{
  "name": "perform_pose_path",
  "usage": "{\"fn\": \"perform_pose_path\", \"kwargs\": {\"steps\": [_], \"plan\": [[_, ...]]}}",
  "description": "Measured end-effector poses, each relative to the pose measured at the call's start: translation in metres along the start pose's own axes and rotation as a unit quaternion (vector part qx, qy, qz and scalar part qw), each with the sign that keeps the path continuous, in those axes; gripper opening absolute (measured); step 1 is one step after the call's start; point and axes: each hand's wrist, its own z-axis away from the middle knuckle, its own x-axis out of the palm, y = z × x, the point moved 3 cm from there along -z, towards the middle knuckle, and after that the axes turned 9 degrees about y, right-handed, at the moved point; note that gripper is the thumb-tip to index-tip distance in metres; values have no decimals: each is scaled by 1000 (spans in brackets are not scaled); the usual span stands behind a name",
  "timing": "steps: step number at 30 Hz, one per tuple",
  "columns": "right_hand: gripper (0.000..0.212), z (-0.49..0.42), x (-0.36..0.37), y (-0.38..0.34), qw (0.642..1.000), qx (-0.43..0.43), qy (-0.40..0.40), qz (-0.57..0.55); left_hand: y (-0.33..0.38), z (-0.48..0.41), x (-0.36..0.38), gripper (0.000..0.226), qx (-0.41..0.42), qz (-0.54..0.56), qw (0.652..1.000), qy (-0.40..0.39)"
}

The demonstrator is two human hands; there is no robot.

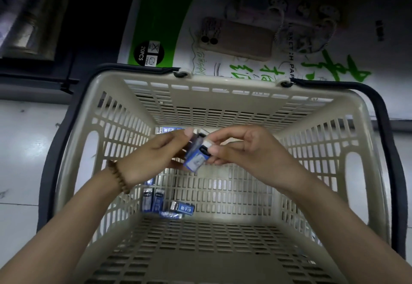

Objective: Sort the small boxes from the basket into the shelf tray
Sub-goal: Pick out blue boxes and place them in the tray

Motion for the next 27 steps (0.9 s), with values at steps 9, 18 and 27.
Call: {"fn": "perform_pose_path", "kwargs": {"steps": [9,18,27], "plan": [[18,-27,16,76,986,97,28,130,4,21,-39,18,5,6,996,92],[35,-16,79,181,912,151,-108,367,-2,34,-59,30,-15,87,977,194],[19,-17,79,180,929,130,-70,339,2,35,-56,39,-22,55,989,136]]}}
